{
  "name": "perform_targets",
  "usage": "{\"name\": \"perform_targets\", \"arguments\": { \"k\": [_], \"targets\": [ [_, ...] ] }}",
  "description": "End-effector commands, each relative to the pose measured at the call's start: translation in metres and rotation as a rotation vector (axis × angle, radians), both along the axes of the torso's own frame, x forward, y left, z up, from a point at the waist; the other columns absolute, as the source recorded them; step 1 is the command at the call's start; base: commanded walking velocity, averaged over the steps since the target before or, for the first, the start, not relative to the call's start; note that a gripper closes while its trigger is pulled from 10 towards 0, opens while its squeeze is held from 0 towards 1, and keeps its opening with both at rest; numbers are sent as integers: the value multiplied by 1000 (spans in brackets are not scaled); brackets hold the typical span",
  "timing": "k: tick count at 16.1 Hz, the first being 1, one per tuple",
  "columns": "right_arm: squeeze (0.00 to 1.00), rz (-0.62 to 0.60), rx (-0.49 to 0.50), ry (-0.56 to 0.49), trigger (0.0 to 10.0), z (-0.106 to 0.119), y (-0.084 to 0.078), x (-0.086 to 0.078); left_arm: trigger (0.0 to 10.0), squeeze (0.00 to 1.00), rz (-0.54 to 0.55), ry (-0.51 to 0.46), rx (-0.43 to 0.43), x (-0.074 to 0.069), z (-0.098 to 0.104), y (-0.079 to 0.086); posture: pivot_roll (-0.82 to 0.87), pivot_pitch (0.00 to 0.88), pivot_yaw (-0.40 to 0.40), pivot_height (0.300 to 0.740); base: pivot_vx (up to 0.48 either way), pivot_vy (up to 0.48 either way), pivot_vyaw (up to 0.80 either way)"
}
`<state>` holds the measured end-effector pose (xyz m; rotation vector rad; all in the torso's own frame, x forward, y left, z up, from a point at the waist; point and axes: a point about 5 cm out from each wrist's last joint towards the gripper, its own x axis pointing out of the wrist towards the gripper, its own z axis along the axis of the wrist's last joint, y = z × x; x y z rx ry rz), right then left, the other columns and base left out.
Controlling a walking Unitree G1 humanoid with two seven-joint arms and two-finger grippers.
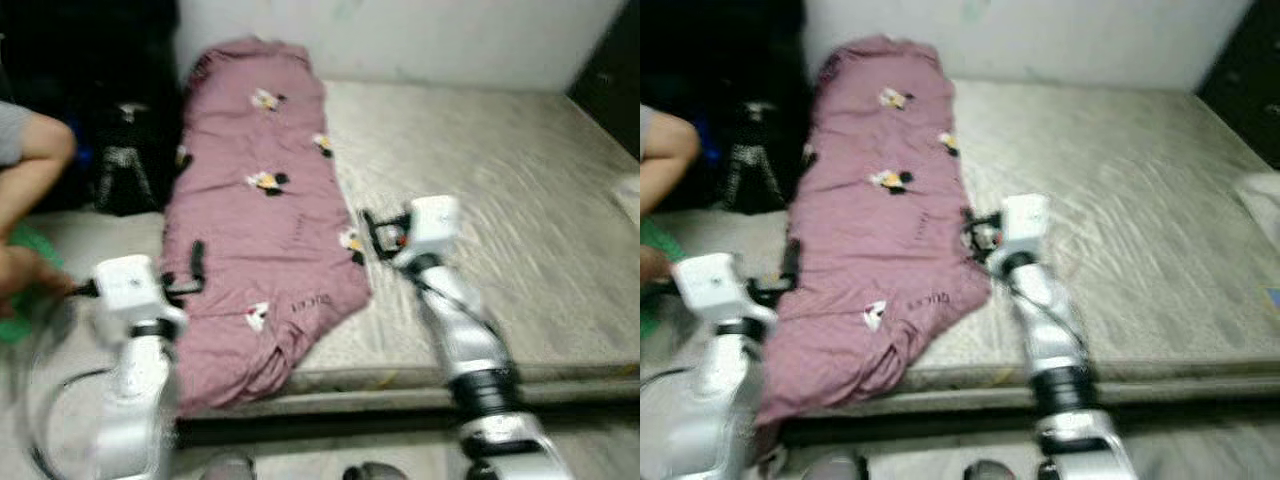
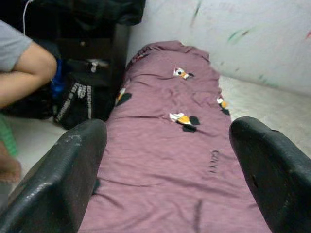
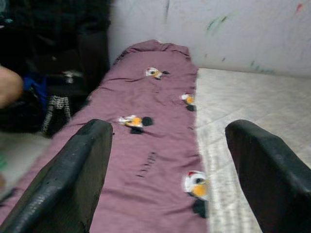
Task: Clean up the room
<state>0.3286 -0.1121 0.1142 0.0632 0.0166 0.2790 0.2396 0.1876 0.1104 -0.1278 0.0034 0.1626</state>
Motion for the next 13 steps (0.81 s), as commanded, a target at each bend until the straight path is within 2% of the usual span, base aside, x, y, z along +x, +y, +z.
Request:
{"name": "perform_targets", "arguments": {
  "k": [1, 4, 13],
  "targets": [
    [0, -39, -14, -7, 10000, 3, -14, 2, 10000, 0, -35, -9, -17, 3, 2, -9, 14, 0, -73, 740, 0, 480, -481],
    [0, -40, -16, -8, 10000, 3, -14, 2, 10000, 0, -35, -17, -14, 3, 3, -9, 13, 0, -73, 740, 0, 480, 0],
    [0, -32, -16, -10, 10000, 2, -13, 2, 10000, 0, -3, -27, 14, 0, 4, -5, 11, 0, -69, 740, 0, 0, 0]
  ]
}}
